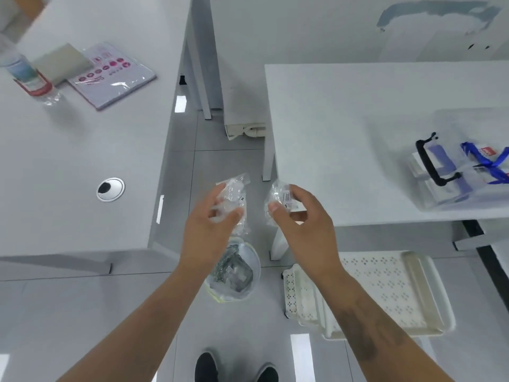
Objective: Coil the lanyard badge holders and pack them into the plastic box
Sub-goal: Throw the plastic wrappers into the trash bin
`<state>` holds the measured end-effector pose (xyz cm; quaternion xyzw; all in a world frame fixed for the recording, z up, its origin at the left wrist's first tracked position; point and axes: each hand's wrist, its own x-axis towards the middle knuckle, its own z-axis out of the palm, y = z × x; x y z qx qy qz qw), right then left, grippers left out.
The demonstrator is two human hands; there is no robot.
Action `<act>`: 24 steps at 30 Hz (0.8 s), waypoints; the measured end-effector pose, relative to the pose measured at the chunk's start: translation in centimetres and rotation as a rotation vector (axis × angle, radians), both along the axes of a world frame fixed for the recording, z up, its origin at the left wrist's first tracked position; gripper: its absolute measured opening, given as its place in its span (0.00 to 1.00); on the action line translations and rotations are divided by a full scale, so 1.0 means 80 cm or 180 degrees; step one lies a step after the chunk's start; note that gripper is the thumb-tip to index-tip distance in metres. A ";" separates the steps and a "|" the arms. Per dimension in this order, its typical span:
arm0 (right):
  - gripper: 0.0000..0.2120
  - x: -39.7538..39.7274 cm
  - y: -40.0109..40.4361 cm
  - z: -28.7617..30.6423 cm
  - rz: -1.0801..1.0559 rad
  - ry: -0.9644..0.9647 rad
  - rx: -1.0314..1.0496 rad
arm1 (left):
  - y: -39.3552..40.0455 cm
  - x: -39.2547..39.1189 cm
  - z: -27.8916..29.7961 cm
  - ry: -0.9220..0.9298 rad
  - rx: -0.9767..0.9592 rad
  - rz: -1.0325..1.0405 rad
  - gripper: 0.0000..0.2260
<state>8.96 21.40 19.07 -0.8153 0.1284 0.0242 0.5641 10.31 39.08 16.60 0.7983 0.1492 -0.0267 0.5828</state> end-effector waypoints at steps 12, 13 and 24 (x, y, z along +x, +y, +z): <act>0.23 -0.033 0.091 -0.212 0.0094 0.0004 -0.0180 | 0.072 -0.034 -0.216 0.0052 -0.0040 -0.0013 0.23; 0.23 -0.033 0.095 -0.240 0.0101 0.0036 -0.0220 | 0.076 -0.034 -0.243 0.0094 -0.0056 -0.0004 0.23; 0.23 -0.031 0.111 -0.540 0.0191 0.0334 -0.0703 | 0.094 -0.045 -0.533 0.0355 0.0059 0.0019 0.24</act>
